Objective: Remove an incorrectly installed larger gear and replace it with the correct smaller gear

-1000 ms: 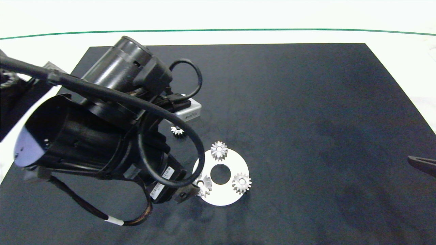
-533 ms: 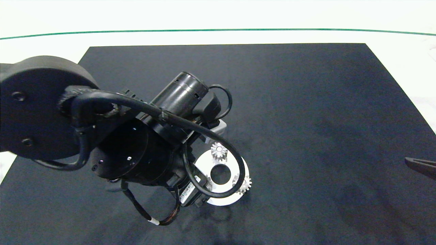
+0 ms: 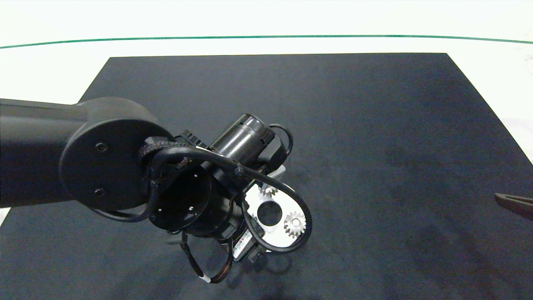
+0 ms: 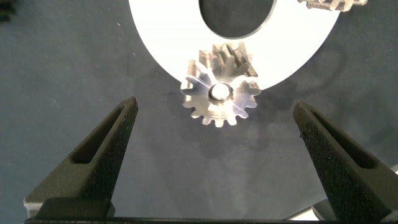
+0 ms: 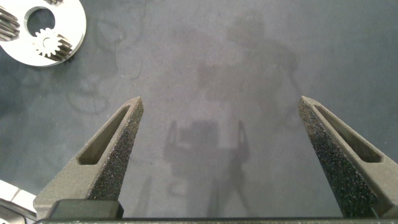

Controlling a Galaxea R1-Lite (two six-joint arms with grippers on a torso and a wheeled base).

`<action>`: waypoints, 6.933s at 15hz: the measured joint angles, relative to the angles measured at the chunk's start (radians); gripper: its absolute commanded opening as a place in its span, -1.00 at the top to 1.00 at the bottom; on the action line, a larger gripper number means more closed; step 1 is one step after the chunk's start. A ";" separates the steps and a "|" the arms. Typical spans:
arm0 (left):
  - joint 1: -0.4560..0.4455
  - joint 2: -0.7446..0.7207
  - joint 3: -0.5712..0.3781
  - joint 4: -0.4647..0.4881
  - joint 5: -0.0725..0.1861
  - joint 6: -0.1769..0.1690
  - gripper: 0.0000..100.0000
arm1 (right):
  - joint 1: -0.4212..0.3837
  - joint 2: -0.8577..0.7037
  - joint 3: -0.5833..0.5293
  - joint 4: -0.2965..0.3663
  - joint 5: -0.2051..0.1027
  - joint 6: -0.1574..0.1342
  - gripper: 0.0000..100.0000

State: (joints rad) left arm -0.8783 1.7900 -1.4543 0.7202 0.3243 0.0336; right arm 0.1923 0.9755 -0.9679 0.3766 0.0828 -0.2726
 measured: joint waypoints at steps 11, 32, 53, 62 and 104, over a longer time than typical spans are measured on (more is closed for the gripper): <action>-0.021 0.081 -0.004 -0.074 0.010 0.000 -1.00 | -0.001 -0.002 0.001 0.000 0.007 0.001 -1.00; 0.007 0.093 0.004 -0.070 0.043 0.002 -0.18 | 0.000 -0.005 0.041 -0.070 0.007 -0.001 -1.00; 0.018 -0.007 -0.009 -0.010 0.043 -0.005 0.32 | 0.000 -0.005 0.043 -0.070 0.007 -0.001 -1.00; 0.161 -0.107 0.133 0.005 0.044 -0.023 0.32 | 0.000 -0.009 0.045 -0.070 0.007 -0.001 -1.00; 0.335 0.177 -0.484 0.097 -0.027 -0.253 -1.00 | 0.000 -0.009 0.046 -0.073 0.007 -0.002 -1.00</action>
State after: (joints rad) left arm -0.5436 1.9674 -1.9383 0.8168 0.2968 -0.2198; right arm 0.1928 0.9668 -0.9217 0.3034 0.0898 -0.2747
